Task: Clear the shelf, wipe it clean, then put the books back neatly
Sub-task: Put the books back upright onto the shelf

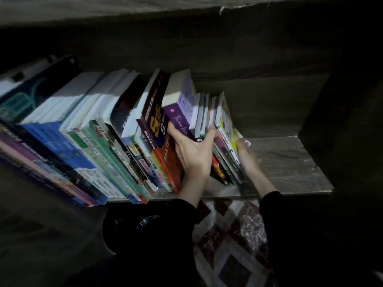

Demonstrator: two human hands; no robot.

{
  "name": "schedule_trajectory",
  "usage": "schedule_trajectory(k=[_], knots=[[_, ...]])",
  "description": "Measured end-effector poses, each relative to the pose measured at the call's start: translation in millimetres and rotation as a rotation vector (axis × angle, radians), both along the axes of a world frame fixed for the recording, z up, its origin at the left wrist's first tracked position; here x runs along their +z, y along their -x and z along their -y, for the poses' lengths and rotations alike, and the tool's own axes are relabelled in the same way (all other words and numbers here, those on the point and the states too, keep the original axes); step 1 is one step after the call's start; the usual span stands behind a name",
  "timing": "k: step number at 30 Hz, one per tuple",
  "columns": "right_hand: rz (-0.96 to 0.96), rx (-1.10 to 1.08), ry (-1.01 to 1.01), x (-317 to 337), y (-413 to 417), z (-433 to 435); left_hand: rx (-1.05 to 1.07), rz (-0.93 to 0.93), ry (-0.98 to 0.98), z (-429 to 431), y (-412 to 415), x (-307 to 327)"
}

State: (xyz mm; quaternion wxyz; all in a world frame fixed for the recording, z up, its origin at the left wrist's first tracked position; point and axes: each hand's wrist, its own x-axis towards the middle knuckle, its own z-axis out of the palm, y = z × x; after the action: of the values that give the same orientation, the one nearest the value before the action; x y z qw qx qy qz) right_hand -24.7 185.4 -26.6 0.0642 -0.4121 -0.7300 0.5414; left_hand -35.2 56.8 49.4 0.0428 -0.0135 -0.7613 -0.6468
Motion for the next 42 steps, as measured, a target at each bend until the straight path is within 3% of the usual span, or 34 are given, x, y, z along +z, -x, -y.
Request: schedule_trajectory(k=[3, 4, 8, 11, 15, 19, 21, 24, 27, 30, 33, 37, 42], knots=[[-0.326, -0.012, 0.529, -4.0, 26.1, 48.5, -0.064, -0.157, 0.058, 11.3, -2.8, 2.9], [-0.401, 0.01, 0.562, -6.9, 32.3, 60.4, -0.111, -0.195, 0.082, 16.1, -4.2, 1.8], [-0.394, -0.038, 0.373, -13.7, 32.9, 70.4, -0.269, -0.374, 0.263, 38.3, -11.5, -17.7], [-0.394, -0.027, 0.108, -5.5, 21.5, 62.6, -0.21, -0.49, 0.357, 46.5, -17.3, -38.7], [-0.512, 0.039, -0.034, 28.0, -11.3, 65.3, -0.134, -0.532, 0.384, 49.4, -13.4, -47.5], [-0.494, 0.146, -0.079, 45.1, -23.4, 69.7, -0.106, -0.207, 0.357, 37.4, -0.6, -40.4], [-0.454, 0.26, -0.2, 61.8, -16.1, 73.6, -0.066, -0.063, 0.3, 33.2, 5.6, -40.7], [-0.406, 0.297, -0.304, 71.9, -5.7, 76.7, -0.06, -0.076, 0.252, 36.3, 2.1, -44.5], [-0.28, 0.24, -0.269, 52.3, -11.9, 74.0, -0.06, -0.149, 0.318, 38.3, -7.6, -47.5], [-0.276, 0.221, -0.177, 22.2, -24.4, 68.3, -0.115, -0.114, 0.351, 41.7, -15.2, -51.5], [-0.321, 0.176, -0.193, 3.0, -38.3, 69.1, -0.136, -0.077, 0.34, 50.5, -24.5, -54.9], [-0.439, 0.189, -0.397, 1.1, -50.1, 80.9, -0.174, -0.12, 0.279, 61.5, -38.4, -46.9], [-0.766, 0.112, -0.707, 46.1, -40.0, 104.0, -0.016, -0.502, 0.301, 95.4, -48.6, -18.1]])
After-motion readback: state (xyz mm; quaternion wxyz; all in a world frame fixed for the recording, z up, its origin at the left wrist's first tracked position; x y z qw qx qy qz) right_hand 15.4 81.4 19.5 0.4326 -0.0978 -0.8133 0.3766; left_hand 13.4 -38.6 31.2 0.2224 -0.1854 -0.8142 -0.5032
